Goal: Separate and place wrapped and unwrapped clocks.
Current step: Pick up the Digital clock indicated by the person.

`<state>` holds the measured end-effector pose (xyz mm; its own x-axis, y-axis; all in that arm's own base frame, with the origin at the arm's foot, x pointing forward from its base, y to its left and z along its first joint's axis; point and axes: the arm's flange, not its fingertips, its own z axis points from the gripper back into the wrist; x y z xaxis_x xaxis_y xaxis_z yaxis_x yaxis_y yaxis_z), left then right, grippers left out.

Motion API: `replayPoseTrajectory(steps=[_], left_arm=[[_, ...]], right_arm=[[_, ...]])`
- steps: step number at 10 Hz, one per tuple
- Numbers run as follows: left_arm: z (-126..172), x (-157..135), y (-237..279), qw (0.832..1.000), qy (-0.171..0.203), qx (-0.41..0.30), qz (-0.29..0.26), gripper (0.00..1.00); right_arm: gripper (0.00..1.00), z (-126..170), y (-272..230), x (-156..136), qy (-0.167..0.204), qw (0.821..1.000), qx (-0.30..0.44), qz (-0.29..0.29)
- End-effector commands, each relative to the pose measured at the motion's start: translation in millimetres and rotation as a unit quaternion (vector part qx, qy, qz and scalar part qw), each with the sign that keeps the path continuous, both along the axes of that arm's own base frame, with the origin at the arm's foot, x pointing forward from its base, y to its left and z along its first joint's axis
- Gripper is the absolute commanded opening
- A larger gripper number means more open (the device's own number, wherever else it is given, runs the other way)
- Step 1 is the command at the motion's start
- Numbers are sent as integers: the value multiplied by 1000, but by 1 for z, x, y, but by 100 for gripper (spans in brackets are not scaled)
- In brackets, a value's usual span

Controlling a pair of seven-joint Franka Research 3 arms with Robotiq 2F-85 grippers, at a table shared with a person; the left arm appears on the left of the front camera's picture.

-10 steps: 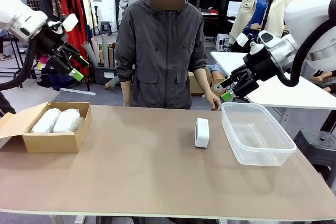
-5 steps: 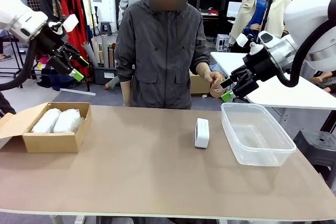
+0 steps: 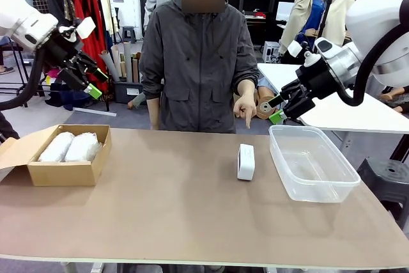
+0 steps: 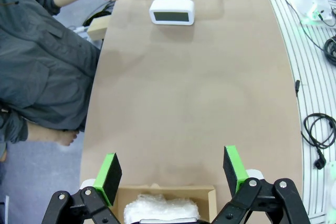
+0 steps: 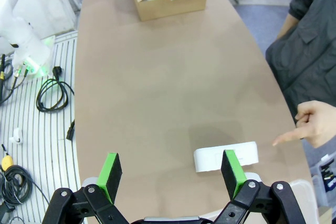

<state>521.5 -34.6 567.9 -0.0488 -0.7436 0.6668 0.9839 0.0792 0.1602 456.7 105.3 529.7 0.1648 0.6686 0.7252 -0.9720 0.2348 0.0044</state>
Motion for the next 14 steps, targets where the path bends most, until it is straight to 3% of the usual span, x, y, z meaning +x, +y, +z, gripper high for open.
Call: replayPoseTrajectory(steps=[1, 13, 14], left_arm=[[1, -1, 0, 1000, -1, 1, 2, 100], [1, -1, 0, 1000, -1, 1, 2, 100], [1, -1, 0, 1000, -1, 1, 2, 100]], right_arm=[[100, 1, 0, 1, -3, 1000, 2, 4], [100, 0, 0, 0, 0, 1000, 0, 0], [100, -4, 10, -2, 2, 998, -43, -46]])
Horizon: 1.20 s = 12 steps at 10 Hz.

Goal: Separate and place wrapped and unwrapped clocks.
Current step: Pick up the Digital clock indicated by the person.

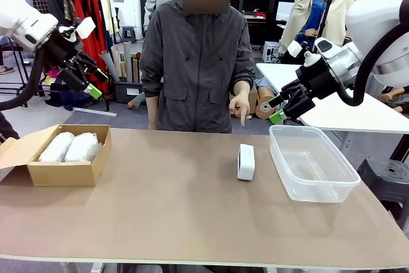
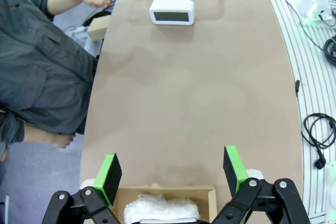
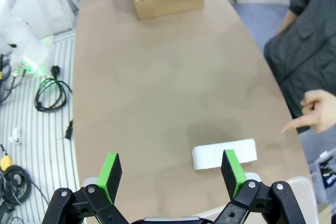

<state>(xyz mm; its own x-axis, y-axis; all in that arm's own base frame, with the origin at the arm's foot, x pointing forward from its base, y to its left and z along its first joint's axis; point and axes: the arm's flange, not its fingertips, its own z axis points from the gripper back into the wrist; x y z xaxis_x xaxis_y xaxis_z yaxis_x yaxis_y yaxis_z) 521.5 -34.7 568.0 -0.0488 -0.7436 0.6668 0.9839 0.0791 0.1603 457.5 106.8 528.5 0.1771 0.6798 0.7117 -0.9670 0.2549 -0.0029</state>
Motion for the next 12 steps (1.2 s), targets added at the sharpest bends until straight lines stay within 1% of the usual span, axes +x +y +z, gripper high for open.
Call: replayPoseTrajectory(steps=[1, 2, 4, 5, 6, 7, 8, 10, 11, 12], left_arm=[[1, -1, 0, 1000, -1, 1, 2, 100], [1, -1, 0, 1000, -1, 1, 2, 100], [1, -1, 0, 1000, -1, 1, 2, 100], [1, -1, 0, 1000, -1, 1, 2, 100], [1, -1, 0, 1000, -1, 1, 2, 100], [1, -1, 0, 1000, -1, 1, 2, 100], [1, -1, 0, 1000, -1, 1, 2, 100], [1, -1, 0, 1000, -1, 1, 2, 100], [1, -1, 0, 1000, -1, 1, 2, 100], [1, -1, 0, 1000, -1, 1, 2, 100]], right_arm=[[100, 1, 18, 0, 41, 995, -56, -65], [100, 0, 26, 0, 61, 992, -78, -84], [100, -1, 45, -1, 89, 980, -133, -116], [100, -2, 58, 0, 99, 971, -150, -156], [100, -1, 69, 4, 107, 954, -189, -207], [100, 0, 77, 11, 116, 941, -201, -247], [100, -5, 83, 22, 120, 931, -200, -279], [100, -14, 92, 50, 149, 897, -213, -357], [100, -23, 95, 64, 147, 881, -211, -397], [100, -35, 96, 76, 168, 868, -195, -424]])
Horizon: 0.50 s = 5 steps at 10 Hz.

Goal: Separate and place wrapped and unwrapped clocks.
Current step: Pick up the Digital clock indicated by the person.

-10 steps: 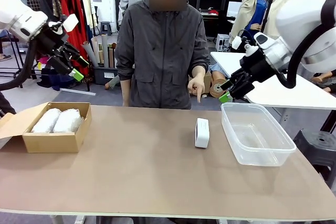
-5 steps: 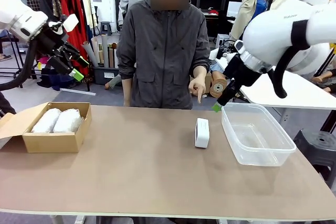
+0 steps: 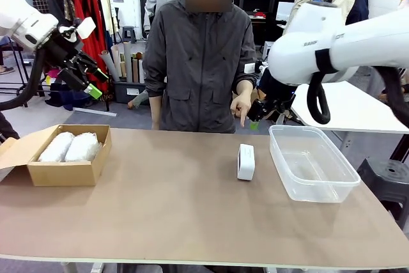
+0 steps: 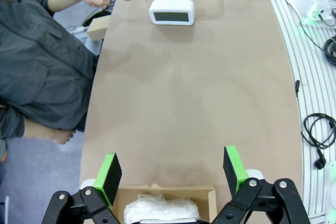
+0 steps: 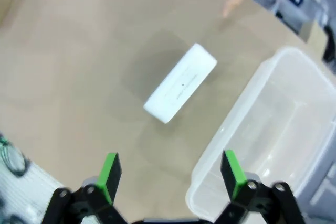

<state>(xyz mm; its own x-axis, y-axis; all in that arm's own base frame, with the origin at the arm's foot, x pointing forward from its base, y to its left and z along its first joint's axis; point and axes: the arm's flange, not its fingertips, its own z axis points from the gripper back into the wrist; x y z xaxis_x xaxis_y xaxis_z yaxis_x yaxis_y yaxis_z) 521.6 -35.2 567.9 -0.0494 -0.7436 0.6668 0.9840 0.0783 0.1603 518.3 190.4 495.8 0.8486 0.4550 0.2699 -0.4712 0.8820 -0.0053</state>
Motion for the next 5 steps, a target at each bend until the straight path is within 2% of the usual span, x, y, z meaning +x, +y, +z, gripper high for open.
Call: replayPoseTrajectory(steps=[1, 2, 3, 4, 5], left_arm=[[1, -1, 0, 1000, -1, 1, 3, 100], [1, -1, 0, 1000, -1, 1, 3, 100], [1, -1, 0, 1000, -1, 1, 3, 100], [1, -1, 0, 1000, -1, 1, 3, 100], [1, -1, 0, 1000, -1, 1, 3, 100]], right_arm=[[100, -16, 15, 26, 12, 998, 5, -65], [100, -22, 17, 31, 9, 997, 3, -77], [100, -25, 18, 32, 17, 998, 2, -65], [100, -24, 14, 28, 7, 999, 26, -36], [100, -33, 9, 29, 26, 998, 12, -61]])
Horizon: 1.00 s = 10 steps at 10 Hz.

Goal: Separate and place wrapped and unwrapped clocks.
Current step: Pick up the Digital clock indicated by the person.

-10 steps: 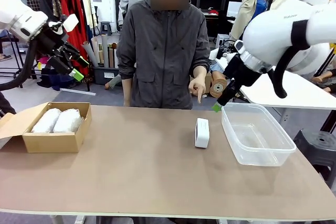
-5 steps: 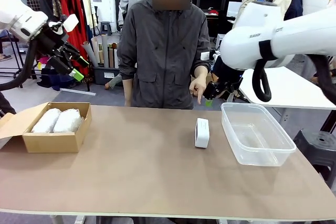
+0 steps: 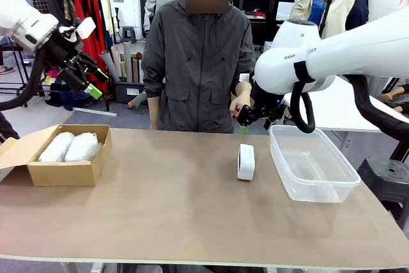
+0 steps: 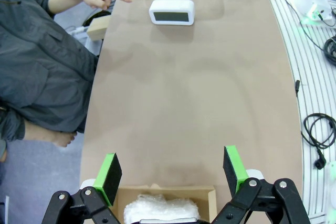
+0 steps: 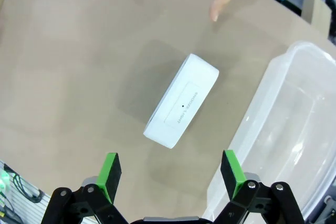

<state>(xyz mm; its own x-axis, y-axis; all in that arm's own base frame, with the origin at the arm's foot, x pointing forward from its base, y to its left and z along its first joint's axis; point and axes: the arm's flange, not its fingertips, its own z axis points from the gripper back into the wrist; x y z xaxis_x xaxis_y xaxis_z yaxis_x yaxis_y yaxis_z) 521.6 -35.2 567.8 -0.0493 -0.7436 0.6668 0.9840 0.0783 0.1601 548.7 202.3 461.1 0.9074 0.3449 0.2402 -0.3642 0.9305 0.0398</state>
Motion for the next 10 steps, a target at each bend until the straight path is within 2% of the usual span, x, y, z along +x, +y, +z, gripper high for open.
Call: replayPoseTrajectory(steps=[1, 10], left_arm=[[1, -1, 0, 1000, -1, 1, 3, 100], [1, -1, 0, 1000, -1, 1, 3, 100]], right_arm=[[100, 1, -3, -1, 3, 1000, -2, -3], [100, 1, -3, -1, 3, 1000, -2, -3]])
